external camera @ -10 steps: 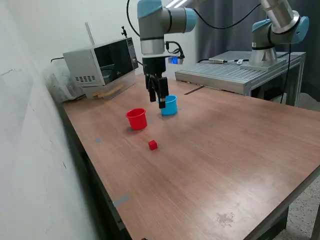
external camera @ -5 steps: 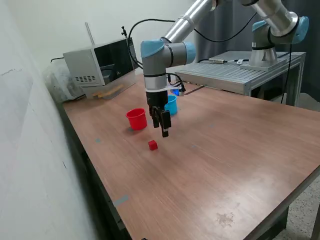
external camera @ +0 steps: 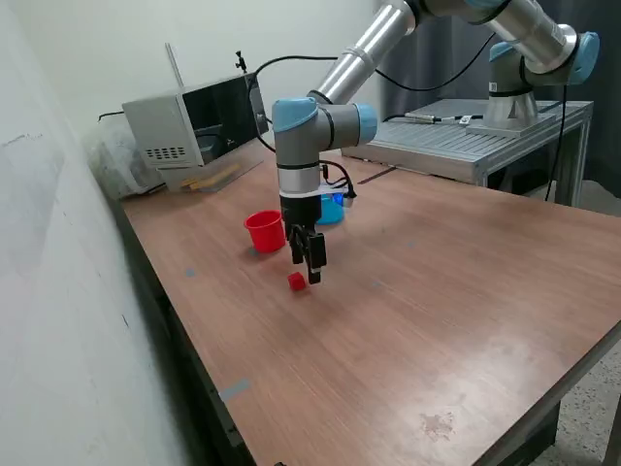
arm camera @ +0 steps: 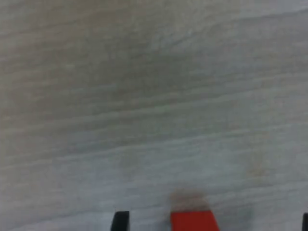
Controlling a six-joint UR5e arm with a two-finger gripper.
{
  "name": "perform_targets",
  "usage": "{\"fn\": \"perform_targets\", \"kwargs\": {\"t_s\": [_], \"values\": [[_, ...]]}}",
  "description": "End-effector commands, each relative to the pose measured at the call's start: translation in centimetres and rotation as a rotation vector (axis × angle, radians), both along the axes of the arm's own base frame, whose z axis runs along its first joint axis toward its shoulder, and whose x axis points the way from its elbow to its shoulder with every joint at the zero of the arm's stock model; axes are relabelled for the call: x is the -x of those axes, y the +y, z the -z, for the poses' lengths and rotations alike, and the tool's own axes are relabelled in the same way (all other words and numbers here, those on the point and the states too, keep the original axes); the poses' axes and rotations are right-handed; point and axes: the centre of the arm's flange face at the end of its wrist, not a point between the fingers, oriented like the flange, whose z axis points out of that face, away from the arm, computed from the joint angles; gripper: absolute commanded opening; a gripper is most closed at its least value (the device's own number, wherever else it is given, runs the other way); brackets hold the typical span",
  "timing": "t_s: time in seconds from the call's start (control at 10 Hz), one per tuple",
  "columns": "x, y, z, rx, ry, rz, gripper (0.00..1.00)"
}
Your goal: Place red objects in the red bin, and blue objects in the blue bin.
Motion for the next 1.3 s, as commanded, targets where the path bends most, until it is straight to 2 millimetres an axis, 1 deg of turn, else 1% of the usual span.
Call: {"fn": "perform_targets", "kwargs": {"t_s": [0.0, 0.2, 0.3, 0.6, 0.7, 0.8, 0.9, 1.0, 1.1, 1.2], "values": [[0.8, 0.2, 0.7, -0.015, 0.018, 0.003, 1.00], [0.9, 0.3, 1.4, -0.025, 0.015, 0.006, 1.00], [0.9, 0.6, 1.4, -0.054, 0.017, 0.012, 0.00], [0.9, 0.6, 1.4, -0.056, 0.020, 0.011, 0.00], [1.1, 0.6, 1.0, -0.059, 0.023, -0.001, 0.00], [0.9, 0.6, 0.0, -0.063, 0.030, -0.011, 0.00], [0.9, 0.6, -3.0, -0.067, 0.060, -0.025, 0.00], [0.4, 1.2, -8.5, -0.072, 0.106, -0.031, 0.00], [-0.3, 1.8, -12.5, -0.077, 0.139, -0.035, 0.00], [-1.3, 1.9, -14.8, -0.084, 0.144, -0.059, 0.00]]}}
